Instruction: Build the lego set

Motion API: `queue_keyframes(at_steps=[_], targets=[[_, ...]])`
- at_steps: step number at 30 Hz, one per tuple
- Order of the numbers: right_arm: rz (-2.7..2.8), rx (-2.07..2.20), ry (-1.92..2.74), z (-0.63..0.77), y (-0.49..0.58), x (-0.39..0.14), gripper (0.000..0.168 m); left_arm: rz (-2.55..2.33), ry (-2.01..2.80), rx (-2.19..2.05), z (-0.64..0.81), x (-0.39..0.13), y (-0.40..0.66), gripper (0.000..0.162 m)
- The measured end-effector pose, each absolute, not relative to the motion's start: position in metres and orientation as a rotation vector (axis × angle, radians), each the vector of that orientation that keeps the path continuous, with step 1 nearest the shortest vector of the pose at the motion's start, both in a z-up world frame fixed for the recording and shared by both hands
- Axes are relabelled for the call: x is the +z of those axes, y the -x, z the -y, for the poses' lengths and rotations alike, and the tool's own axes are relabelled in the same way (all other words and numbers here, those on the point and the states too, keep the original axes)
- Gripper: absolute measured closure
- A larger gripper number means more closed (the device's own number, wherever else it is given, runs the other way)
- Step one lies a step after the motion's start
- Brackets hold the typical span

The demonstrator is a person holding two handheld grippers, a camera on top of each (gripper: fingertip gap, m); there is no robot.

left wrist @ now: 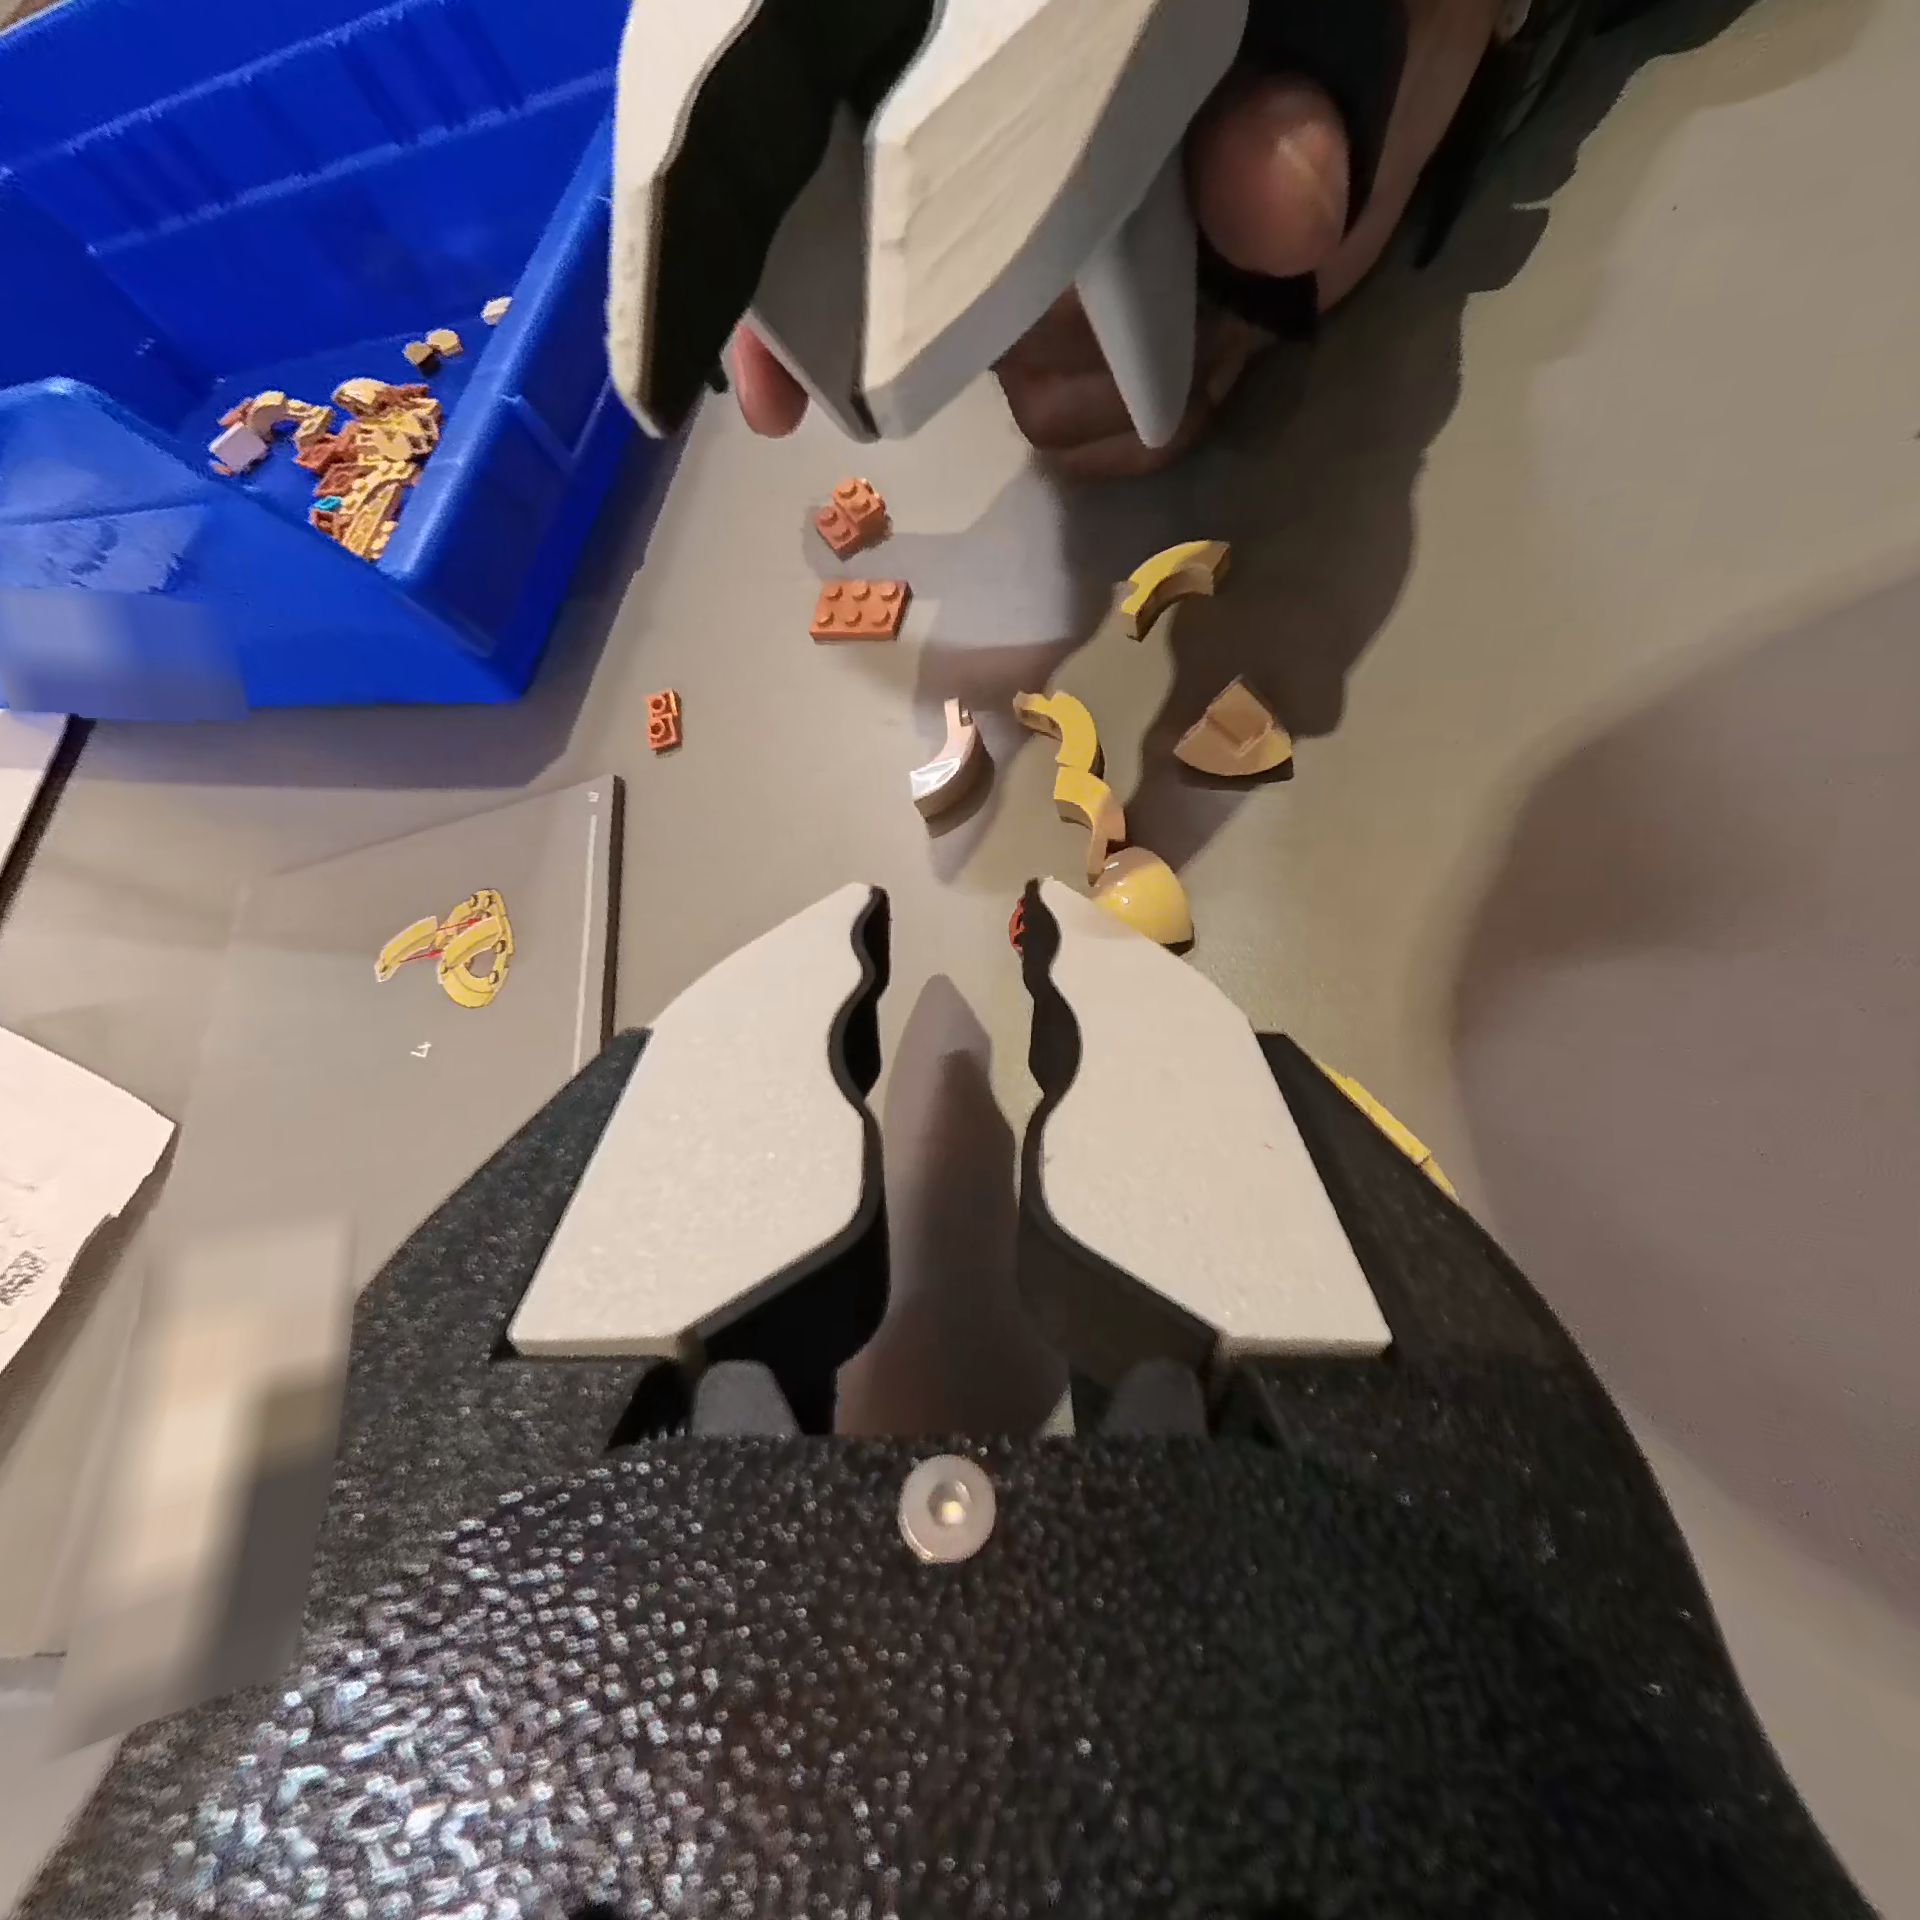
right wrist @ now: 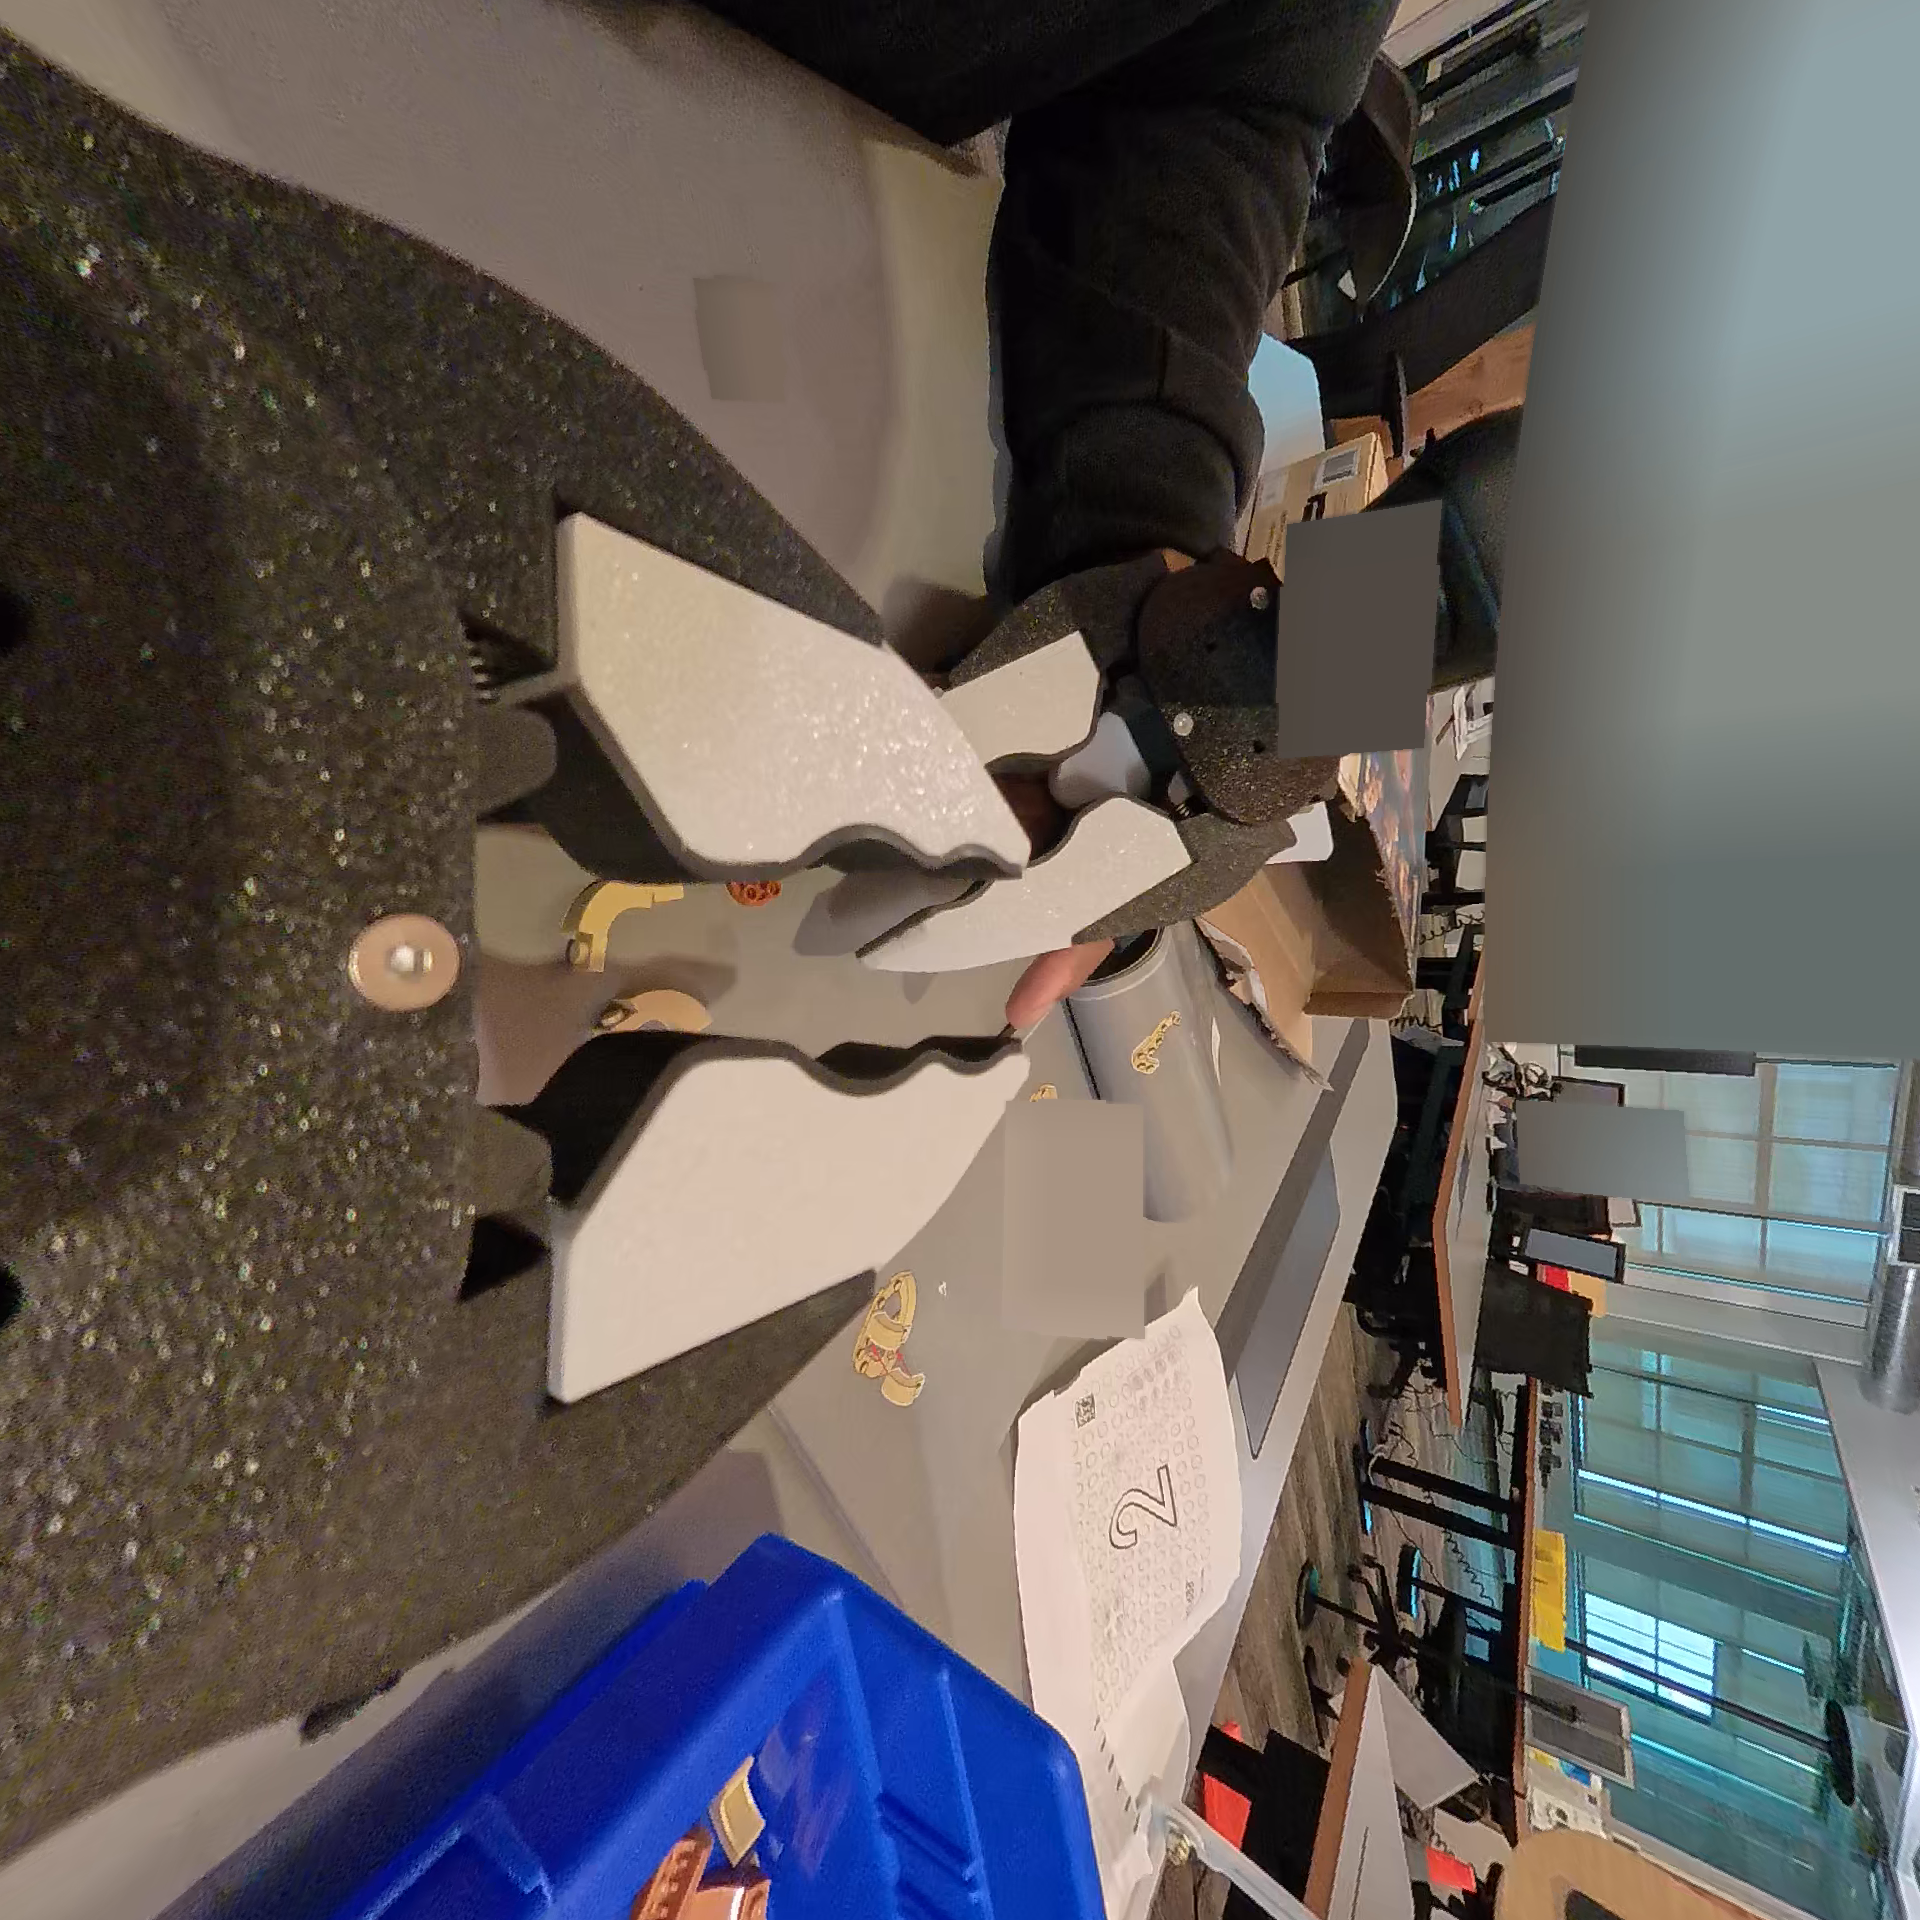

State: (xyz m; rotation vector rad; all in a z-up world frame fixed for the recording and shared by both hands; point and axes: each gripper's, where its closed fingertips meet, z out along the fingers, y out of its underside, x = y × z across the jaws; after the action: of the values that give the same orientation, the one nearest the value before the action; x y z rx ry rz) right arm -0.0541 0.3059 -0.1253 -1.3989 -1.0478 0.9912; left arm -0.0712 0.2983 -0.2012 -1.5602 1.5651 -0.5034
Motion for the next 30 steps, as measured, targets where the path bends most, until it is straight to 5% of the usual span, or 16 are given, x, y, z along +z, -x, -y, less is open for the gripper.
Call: queue_keyframes(at_steps=[30], targets=[[1.068, 0.954, 1.427, -0.307, 0.053, -0.13, 0.141, -1.607, 1.722, -0.433, -0.299, -0.217, 0.084, 0.141]])
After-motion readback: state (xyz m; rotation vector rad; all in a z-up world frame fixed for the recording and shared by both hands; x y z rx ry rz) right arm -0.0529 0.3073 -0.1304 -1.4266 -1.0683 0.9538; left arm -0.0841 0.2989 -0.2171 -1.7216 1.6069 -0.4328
